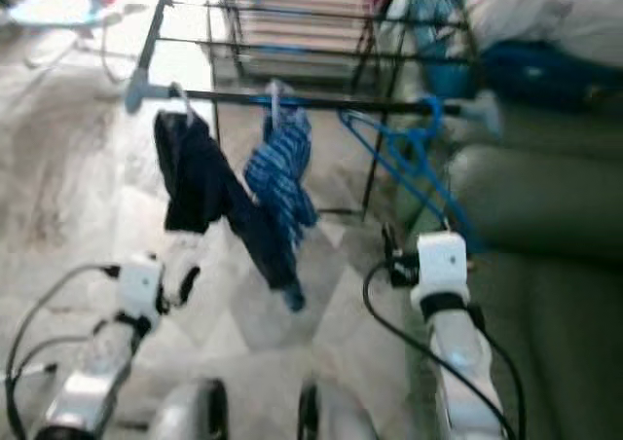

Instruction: Hang hanger

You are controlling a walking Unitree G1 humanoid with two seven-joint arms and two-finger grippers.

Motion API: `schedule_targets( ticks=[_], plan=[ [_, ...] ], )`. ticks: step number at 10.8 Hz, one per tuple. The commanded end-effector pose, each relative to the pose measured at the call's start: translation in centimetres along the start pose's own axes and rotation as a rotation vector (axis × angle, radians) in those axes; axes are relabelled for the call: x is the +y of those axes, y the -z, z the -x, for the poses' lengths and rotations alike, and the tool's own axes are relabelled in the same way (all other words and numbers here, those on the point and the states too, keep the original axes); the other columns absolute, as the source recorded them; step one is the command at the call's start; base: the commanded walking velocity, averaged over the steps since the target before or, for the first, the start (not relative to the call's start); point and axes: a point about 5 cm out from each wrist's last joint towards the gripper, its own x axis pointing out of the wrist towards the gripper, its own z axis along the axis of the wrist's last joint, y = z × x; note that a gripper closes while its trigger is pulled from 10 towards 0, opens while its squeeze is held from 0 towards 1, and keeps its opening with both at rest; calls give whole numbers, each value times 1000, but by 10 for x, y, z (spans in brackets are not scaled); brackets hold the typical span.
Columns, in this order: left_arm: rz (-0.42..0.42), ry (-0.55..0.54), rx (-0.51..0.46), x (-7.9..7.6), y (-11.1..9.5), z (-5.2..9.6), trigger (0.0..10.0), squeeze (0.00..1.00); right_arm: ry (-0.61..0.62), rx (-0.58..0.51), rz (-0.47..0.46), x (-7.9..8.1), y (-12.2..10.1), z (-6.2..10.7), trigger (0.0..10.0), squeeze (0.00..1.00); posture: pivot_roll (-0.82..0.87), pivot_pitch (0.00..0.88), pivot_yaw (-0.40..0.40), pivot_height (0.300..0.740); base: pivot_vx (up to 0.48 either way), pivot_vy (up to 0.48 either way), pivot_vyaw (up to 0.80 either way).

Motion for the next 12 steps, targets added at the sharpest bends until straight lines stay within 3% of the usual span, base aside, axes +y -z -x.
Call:
schedule_targets(
  ticks=[1, 2, 4, 7, 8, 9, 10, 12],
  plan=[
    [7, 11, 19, -4, 3, 4, 10000, 0, -34, 34, -10, -2, 4, 2, 10000, 0, -49, 139, -24, 740, -266, 0, 0],
    [-10, 12, 5, -2, 1, 8, 10000, 0, -102, 70, 9, -3, 10, 9, 10000, 0, -41, 132, -20, 740, -262, 0, 0],
    [9, -74, -77, 7, -10, 9, 10000, 0, -32, 120, -38, -4, 26, 6, 10000, 0, -18, 107, -26, 740, -255, 0, 0],
    [-2, -147, -106, 15, -18, 13, 10000, 0, 82, 166, -108, 11, 42, 4, 10000, 0, 8, 116, -25, 740, 0, 0, 0],
    [-4, -186, -129, 18, -22, 15, 10000, 0, 122, 159, -117, 8, 42, -2, 10000, 0, 1, 138, -20, 740, 0, 0, 0],
    [0, -320, -138, 24, -23, 21, 10000, 0, 148, 144, -107, 2, 40, -5, 10000, 0, -4, 151, -17, 740, 0, 0, 0],
    [6, -384, -143, 26, -23, 26, 10000, 0, 160, 138, -111, 0, 40, -6, 10000, 0, -12, 155, -14, 740, 0, 0, 0],
    [39, -382, -137, 19, -19, 30, 10000, 0, 178, 134, -129, -3, 41, -6, 10000, 0, -11, 157, -28, 740, 0, 0, 0]
  ],
)
